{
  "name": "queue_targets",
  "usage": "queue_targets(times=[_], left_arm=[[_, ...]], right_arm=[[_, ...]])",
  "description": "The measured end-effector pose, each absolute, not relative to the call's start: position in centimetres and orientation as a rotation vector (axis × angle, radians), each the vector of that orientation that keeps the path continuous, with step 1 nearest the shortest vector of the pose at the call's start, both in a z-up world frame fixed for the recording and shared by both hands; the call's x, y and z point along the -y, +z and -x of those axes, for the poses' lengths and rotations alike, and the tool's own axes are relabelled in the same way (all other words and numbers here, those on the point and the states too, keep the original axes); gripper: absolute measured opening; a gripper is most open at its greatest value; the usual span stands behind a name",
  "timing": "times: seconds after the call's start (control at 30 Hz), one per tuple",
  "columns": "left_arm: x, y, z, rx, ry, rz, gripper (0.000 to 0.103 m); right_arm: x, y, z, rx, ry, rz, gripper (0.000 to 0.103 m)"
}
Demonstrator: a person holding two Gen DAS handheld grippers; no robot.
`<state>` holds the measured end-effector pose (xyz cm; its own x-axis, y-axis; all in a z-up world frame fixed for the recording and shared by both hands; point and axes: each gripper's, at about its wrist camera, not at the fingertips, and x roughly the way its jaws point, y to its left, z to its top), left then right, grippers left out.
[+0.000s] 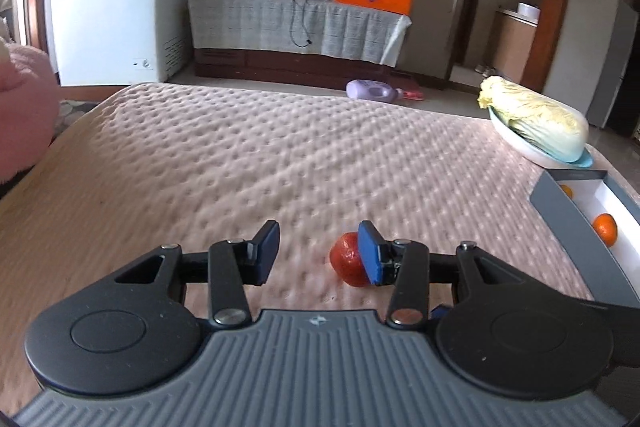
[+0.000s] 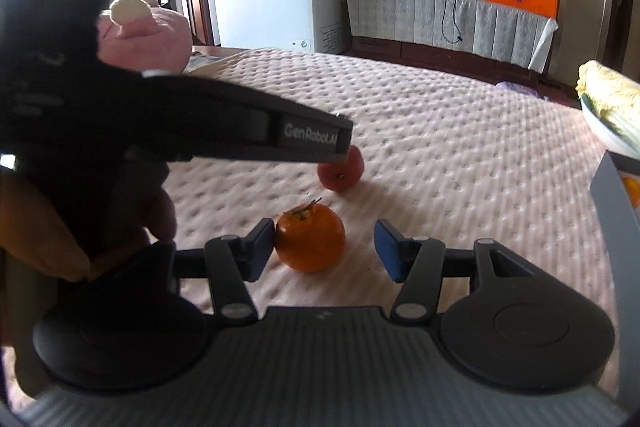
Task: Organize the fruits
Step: 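Grasp an orange with the right tool while the left tool grasps the red fruit, then carry the orange toward the box with the right tool while the left tool carries the red fruit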
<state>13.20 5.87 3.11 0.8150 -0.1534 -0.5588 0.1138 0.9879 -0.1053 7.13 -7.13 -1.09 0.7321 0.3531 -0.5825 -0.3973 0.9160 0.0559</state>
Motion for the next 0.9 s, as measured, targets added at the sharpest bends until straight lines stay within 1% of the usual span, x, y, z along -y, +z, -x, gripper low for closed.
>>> queue_targets(times=[0.03,0.07,0.1,0.13,0.37,0.5,0.6,0.9], left_arm=[[-5.9,3.2,-13.1,-0.594,-0.157,0.070,0.050],[-5.9,3.3,-13.1,-0.588,-0.173,0.078,0.050],[-5.9,3.3,-13.1,-0.589,-0.189,0.084,0.050],[-5.7,3.2,-13.0,-0.591,-0.201,0.081,0.050],[-4.3,2.3,-13.4,-0.623,-0.220,0.052,0.048],[-3.6,1.7,-14.0,-0.645,-0.241,0.073,0.038],[-2.4,1.5,-14.0,-0.614,-0.213,0.037,0.038],[-1.6,1.3,-13.7,-0.596,-0.159,0.027,0.037]], right_arm=[[7.1,-1.2,-7.2,-0.634,0.419,0.074,0.050],[7.1,-1.2,-7.3,-0.643,0.424,0.072,0.048],[7.1,-1.2,-7.3,-0.648,0.430,0.065,0.042],[7.2,-1.2,-7.4,-0.653,0.436,0.052,0.041],[8.1,-0.2,-6.4,-0.684,0.408,0.099,0.040],[9.4,0.4,-5.3,-0.696,0.383,0.112,0.040],[10.6,0.8,-4.5,-0.693,0.371,0.107,0.040],[13.2,2.1,-2.8,-0.670,0.323,0.091,0.040]])
